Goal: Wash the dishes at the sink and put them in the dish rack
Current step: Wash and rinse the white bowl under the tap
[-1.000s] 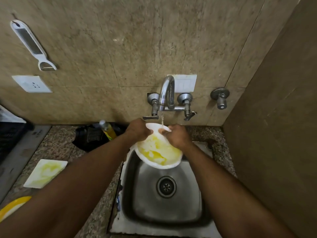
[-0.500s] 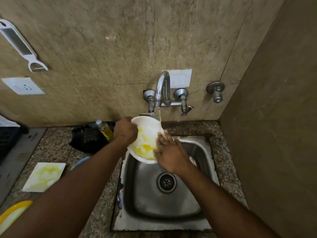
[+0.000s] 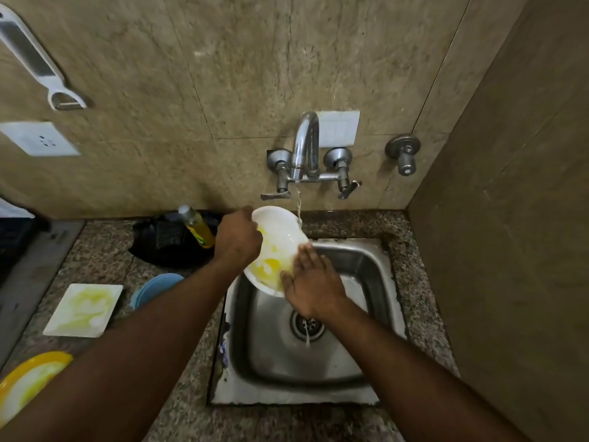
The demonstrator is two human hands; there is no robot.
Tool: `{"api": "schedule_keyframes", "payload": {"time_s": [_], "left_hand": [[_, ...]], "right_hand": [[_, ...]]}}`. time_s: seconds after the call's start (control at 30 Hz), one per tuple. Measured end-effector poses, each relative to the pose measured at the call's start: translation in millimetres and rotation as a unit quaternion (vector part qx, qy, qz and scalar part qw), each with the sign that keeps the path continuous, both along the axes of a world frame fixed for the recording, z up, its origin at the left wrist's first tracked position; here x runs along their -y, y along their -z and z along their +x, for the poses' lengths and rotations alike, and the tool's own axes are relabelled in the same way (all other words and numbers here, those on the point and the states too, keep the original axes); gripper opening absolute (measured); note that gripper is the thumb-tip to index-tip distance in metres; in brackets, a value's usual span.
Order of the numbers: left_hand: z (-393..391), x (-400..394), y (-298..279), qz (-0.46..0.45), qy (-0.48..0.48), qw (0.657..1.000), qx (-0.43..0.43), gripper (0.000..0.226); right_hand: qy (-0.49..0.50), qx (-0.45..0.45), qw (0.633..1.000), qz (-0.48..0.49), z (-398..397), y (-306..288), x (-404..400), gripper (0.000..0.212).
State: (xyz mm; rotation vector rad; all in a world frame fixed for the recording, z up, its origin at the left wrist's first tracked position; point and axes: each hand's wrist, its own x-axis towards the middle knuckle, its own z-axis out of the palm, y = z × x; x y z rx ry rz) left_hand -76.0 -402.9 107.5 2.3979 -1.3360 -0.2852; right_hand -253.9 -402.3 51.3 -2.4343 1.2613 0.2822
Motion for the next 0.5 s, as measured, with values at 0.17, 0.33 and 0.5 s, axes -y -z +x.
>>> {"api": "schedule_keyframes", "payload": {"time_s": [0.17, 0.33, 0.5], "left_hand": [[-7.9, 1.2, -5.6, -0.027, 0.004, 1.000, 0.004, 0.020], [-17.5, -10.6, -3.9, -0.041, -0.052, 0.998, -0.010, 0.021], [-19.6, -16.2, 3.2, -0.063, -0.064, 0.995, -0.044, 0.021]], "right_hand": [[0.019, 0.024, 0.999, -0.043, 6.6, 11.6, 16.5, 0.077], [0.025, 0.047, 0.995, 0.089, 8.9, 10.8, -7.5, 0.075], [0.039, 0.025, 0.999, -0.008, 3.2, 18.7, 6.4, 0.075]]}}
